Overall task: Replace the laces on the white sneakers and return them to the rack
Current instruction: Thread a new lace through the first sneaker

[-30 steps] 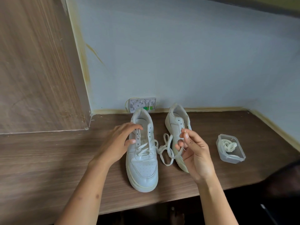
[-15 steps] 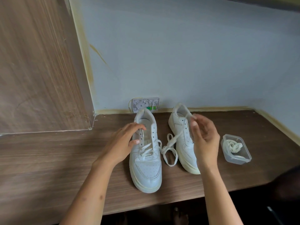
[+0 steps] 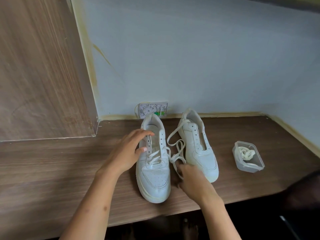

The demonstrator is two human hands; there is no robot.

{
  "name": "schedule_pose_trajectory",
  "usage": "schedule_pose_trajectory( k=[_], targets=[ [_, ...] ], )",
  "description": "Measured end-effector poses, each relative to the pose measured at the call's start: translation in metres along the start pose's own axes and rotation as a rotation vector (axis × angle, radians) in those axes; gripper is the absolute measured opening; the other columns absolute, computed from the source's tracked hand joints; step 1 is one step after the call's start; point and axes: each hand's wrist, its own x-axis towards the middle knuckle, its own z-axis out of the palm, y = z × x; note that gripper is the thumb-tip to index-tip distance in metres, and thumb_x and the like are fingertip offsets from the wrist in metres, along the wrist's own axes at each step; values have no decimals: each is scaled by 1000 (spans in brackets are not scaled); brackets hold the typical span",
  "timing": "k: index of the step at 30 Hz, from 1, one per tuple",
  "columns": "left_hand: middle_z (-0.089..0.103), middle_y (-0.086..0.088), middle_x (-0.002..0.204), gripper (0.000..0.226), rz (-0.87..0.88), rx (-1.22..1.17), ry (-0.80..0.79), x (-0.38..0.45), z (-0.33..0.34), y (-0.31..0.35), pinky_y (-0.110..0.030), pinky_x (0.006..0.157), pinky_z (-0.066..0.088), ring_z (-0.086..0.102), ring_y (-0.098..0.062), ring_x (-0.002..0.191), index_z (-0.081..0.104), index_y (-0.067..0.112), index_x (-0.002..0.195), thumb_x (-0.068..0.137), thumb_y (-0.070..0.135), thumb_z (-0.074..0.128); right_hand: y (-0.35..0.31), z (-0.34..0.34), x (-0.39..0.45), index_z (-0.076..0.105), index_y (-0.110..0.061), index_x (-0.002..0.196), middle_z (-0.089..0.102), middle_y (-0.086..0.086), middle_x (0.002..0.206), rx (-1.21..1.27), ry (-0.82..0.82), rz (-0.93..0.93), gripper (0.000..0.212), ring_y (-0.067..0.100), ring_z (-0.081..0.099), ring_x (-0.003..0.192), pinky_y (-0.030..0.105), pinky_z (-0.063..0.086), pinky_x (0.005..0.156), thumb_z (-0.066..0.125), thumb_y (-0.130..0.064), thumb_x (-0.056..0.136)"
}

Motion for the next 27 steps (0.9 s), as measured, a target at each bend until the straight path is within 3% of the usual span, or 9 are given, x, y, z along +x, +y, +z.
schedule_pose_trajectory(
  k=[3, 6, 10, 15, 17, 19, 21, 24, 27],
  targets=[
    [41, 21, 140, 59, 10, -20, 39, 0, -1, 4, -42, 108, 37, 40, -2, 129, 37, 50, 136, 93, 16, 60, 3, 1, 1, 71, -11, 94, 67, -1, 84, -31, -59, 29, 23, 16, 64, 80, 21, 47, 64, 53, 1, 86],
    [47, 19, 133, 50, 54, -21, 111, 2, -1, 10, -41, 104, 41, 47, -5, 123, 47, 46, 131, 93, 16, 60, 4, -15, -2, 71, -18, 93, 61, -14, 83, 126, -69, -12, 21, 0, 58, 76, 10, 42, 64, 55, -5, 91],
    [59, 23, 119, 29, 138, -149, 166, 6, 4, 24, -37, 104, 41, 52, -2, 117, 61, 44, 116, 90, 30, 65, -5, -35, -8, 60, -21, 91, 67, -7, 82, 546, 67, -159, 7, -2, 60, 71, 13, 42, 67, 60, -17, 97],
    [67, 26, 99, 28, 148, -383, -41, 1, 16, 66, -16, 92, 42, 57, 2, 104, 69, 40, 111, 84, 39, 70, -15, -48, -10, 66, -7, 99, 69, -3, 82, 971, 222, -347, 11, 14, 58, 71, 24, 48, 64, 59, -13, 92],
    [69, 22, 83, 16, 164, -372, -32, 1, 17, 68, -23, 84, 46, 62, -6, 89, 72, 42, 96, 85, 31, 72, -10, -48, -9, 68, -7, 100, 70, 2, 81, 1017, 232, -328, 12, 24, 52, 64, 35, 43, 58, 60, -12, 92],
    [70, 18, 77, 16, 129, -367, 13, 2, 10, 62, -26, 83, 45, 63, -8, 84, 71, 42, 88, 87, 27, 70, -2, -49, -8, 71, -9, 99, 70, 12, 81, 996, 250, -290, 12, 22, 53, 63, 31, 44, 58, 62, -10, 91],
    [72, 19, 83, 15, 67, -395, 67, 1, -2, 54, -17, 82, 41, 62, 1, 88, 73, 37, 88, 88, 23, 68, 8, -53, -10, 73, -8, 97, 72, 7, 79, 1007, 279, -256, 12, 11, 61, 68, 19, 48, 65, 63, -7, 90],
    [70, 24, 89, 15, 28, -365, 98, -5, -14, 45, 1, 76, 34, 58, 12, 91, 74, 29, 85, 88, 16, 68, 18, -58, -12, 72, -8, 97, 72, 3, 75, 1016, 265, -224, 13, 11, 66, 73, 18, 50, 74, 63, -10, 89],
    [70, 21, 88, 13, -2, -355, 118, -7, -15, 39, -3, 80, 37, 59, 5, 92, 75, 28, 83, 88, 18, 68, 15, -57, -14, 71, -1, 99, 67, 3, 71, 1053, 175, -244, 17, 13, 61, 68, 19, 50, 71, 64, -12, 87]
  ],
)
